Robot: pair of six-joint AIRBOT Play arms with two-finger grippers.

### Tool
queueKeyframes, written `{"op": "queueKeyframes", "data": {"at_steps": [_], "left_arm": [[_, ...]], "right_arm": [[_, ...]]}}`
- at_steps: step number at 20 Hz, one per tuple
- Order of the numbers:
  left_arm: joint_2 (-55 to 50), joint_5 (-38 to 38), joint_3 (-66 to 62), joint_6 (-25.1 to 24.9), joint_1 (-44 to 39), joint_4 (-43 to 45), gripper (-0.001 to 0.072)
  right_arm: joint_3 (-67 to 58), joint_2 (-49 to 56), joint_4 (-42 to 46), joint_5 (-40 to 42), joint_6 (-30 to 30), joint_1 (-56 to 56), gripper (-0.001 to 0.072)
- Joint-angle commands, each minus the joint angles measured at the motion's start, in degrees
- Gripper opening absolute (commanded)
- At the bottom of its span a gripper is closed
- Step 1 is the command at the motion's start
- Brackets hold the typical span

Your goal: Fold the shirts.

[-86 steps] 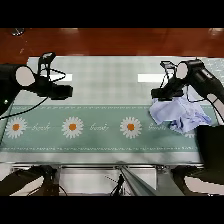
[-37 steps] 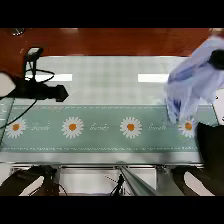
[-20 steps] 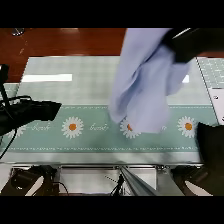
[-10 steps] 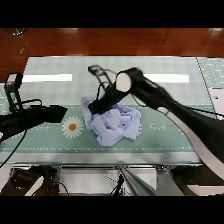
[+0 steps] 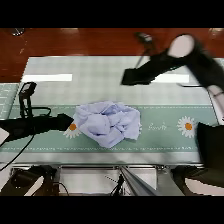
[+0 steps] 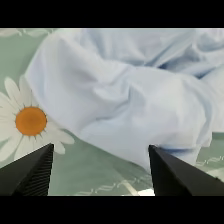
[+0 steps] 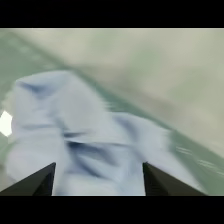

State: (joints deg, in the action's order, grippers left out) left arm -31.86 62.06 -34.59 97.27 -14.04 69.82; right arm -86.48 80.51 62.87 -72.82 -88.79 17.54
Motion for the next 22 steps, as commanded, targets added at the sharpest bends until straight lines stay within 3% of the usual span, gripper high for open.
{"op": "queueKeyframes", "data": {"at_steps": [1,5,8,9,11,16,22], "left_arm": [[-4.0,2.4,0.7,1.1,0.0,-4.8,0.0702],[-19.3,-1.3,2.2,-12.5,-1.3,-24.2,0.0702],[-31.1,-3.6,0.6,-19.1,-6.7,-27.4,0.0699],[-34.3,-3.5,-0.6,-20.3,-7.6,-27.4,0.0665],[-38.9,-2.7,-3.1,-23.3,-8.0,-27.4,0.0030],[-39.6,0.0,-9.1,-24.4,-7.0,-27.4,0.0019],[-39.5,1.7,-10.4,-24.4,-7.0,-27.4,0.0019]], "right_arm": [[8.2,-12.0,6.9,-1.5,0.3,-15.4,0.0626],[32.2,-23.6,5.4,5.6,0.3,-24.0,0.0619],[45.5,-28.9,2.5,6.2,1.6,-24.2,0.0619],[48.7,-29.7,0.0,5.9,2.8,-24.2,0.0619],[54.5,-29.8,-4.9,5.9,4.6,-24.2,0.0619],[60.5,-29.0,-9.0,10.5,4.8,-19.4,0.0619],[56.5,-16.2,-13.1,18.4,4.0,-7.0,0.0619]]}}
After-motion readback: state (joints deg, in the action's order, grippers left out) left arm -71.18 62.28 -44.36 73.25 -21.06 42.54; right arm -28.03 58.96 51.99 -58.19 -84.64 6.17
